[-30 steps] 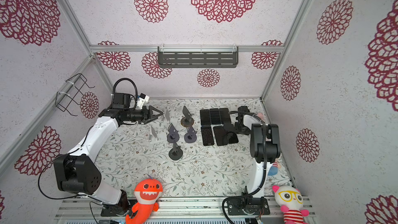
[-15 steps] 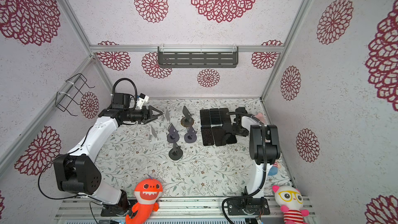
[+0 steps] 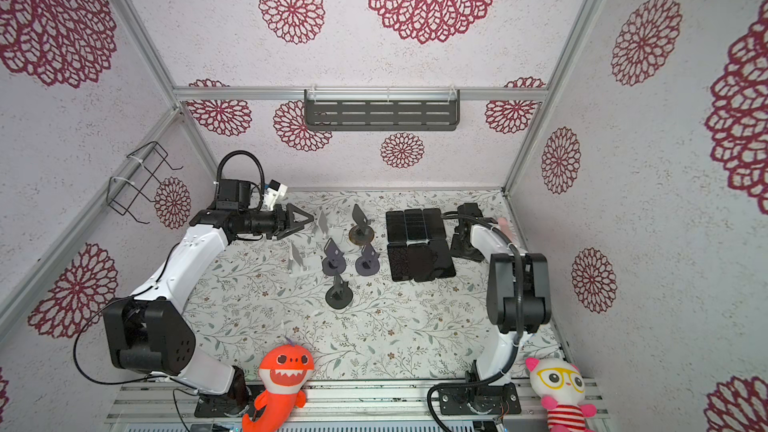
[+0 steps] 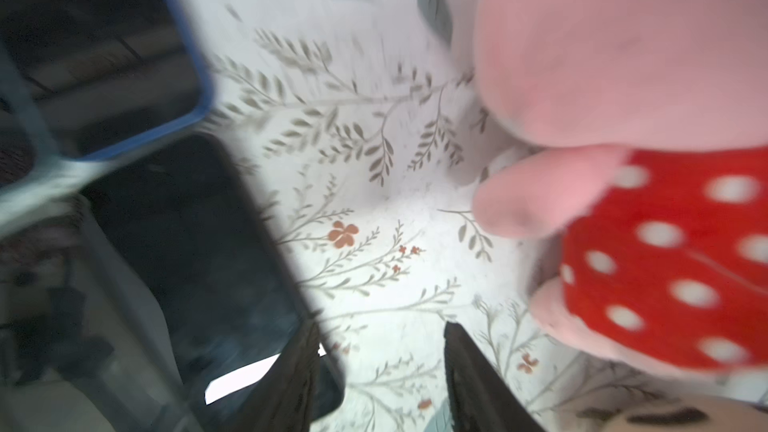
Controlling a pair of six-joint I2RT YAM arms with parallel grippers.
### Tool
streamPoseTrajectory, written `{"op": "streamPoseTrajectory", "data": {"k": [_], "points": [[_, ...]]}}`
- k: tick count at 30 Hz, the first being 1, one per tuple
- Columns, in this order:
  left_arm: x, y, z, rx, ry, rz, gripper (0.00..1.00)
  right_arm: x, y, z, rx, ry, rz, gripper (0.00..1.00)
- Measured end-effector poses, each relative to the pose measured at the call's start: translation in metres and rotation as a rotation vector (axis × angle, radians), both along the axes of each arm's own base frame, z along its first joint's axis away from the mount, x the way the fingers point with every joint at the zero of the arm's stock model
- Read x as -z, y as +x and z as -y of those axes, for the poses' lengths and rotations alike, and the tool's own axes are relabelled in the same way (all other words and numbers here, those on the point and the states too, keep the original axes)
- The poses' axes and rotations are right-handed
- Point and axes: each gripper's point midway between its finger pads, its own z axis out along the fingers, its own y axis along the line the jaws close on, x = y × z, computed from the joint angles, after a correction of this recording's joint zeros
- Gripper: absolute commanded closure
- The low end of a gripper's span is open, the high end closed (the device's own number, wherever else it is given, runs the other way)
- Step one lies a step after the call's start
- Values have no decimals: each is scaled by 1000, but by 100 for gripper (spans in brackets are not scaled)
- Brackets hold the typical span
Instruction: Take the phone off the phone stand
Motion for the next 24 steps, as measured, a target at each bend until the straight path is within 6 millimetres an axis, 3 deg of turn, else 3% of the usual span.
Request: {"op": "streamPoseTrajectory", "data": {"k": [4,6,11,13,15,19,24], "points": [[-1,3,-11,-46,54,28,28,-46,-6,-15,-69,15,201,22],[-3,5,-23,-96,131,67,23,-65,-14,-21,-106,18,295,4],[-31,-14,-68,-294,356,244,2,-99,-26,-22,-157,-12,446,1],[-35,-31,-97,-435,459,321,2,-105,-28,-21,-172,-31,500,1],[-27,-46,-126,-571,555,363,3,-102,-33,-18,-181,-54,542,1],[18,-67,-180,-809,748,346,3,-73,-47,-9,-178,-114,580,1],[75,-75,-221,-938,960,283,3,-40,-53,0,-165,-170,580,1]]}}
